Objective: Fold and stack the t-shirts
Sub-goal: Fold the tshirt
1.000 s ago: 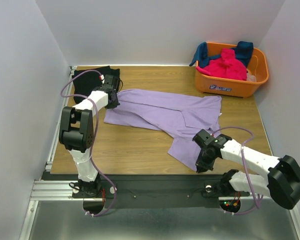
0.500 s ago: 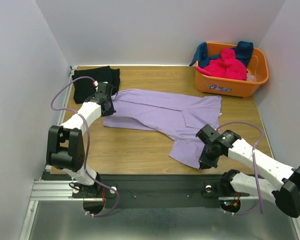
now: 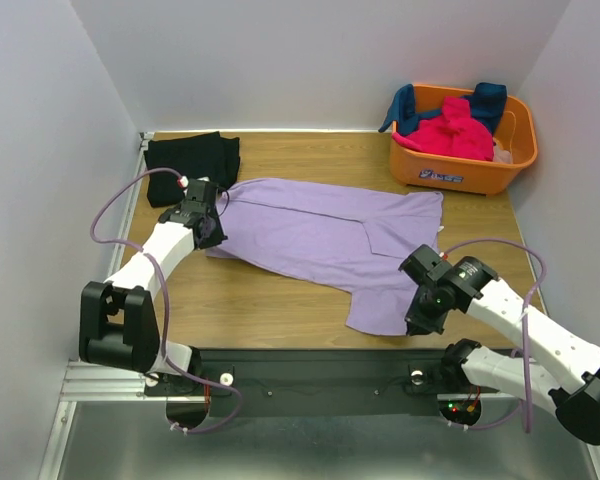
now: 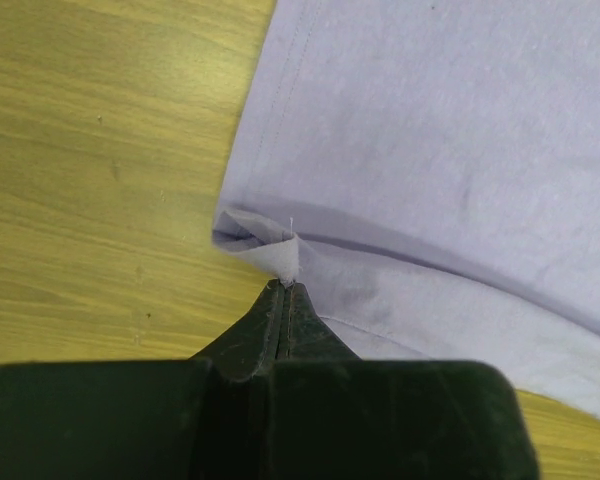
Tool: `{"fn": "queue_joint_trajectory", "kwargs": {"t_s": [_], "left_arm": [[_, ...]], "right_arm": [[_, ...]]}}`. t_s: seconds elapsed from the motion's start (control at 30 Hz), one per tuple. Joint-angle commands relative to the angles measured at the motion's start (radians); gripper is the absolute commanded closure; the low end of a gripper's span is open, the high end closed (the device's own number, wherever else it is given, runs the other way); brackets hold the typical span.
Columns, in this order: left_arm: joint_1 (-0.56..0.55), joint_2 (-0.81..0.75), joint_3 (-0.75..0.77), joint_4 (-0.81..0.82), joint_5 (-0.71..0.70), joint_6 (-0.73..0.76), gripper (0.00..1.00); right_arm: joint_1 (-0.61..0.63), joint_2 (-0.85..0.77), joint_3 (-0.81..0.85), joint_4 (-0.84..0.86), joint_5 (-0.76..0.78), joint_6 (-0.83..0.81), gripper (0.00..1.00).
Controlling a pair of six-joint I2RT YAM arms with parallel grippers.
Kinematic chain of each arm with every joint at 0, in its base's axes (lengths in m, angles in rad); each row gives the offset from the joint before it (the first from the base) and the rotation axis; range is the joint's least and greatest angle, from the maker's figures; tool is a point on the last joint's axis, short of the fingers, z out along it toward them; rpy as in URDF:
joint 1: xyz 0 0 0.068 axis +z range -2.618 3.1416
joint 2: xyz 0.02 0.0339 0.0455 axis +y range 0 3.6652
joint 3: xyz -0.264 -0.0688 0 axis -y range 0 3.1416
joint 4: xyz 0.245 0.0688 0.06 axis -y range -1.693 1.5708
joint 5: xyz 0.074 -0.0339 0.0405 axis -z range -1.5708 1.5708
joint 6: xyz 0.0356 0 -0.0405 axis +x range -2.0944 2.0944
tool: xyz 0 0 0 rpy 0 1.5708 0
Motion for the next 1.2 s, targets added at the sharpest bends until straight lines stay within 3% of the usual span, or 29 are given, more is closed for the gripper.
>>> {"fn": "queue_joint_trajectory", "kwargs": {"t_s": [0.0,0.4,0.5,0.7,1.17], "left_arm": [[0.006,-0.035,0.008,-0.016,0.0,-0.001,1.0],[0.007,0.178,0.224,-0.031,0.024,0.063,1.0],[0.009,0.222,0.277,-0.034,0.027,0.073,1.0],[0.013,0.275,0.344,-0.036,0.032,0.085,1.0],[0.056,0.364,0.467,-0.054,0.035,0.105,1.0]], "right_arm": [[0.009,0.018,0.071,0.024,0.051,0.014,1.0],[0.0,0.216,0.15,0.224,0.219,-0.028,1.0],[-0.033,0.254,0.185,0.245,0.273,-0.061,1.0],[-0.226,0.321,0.234,0.383,0.261,-0.216,1.0],[-0.332,0.544,0.472,0.451,0.289,-0.411,0.99]]}}
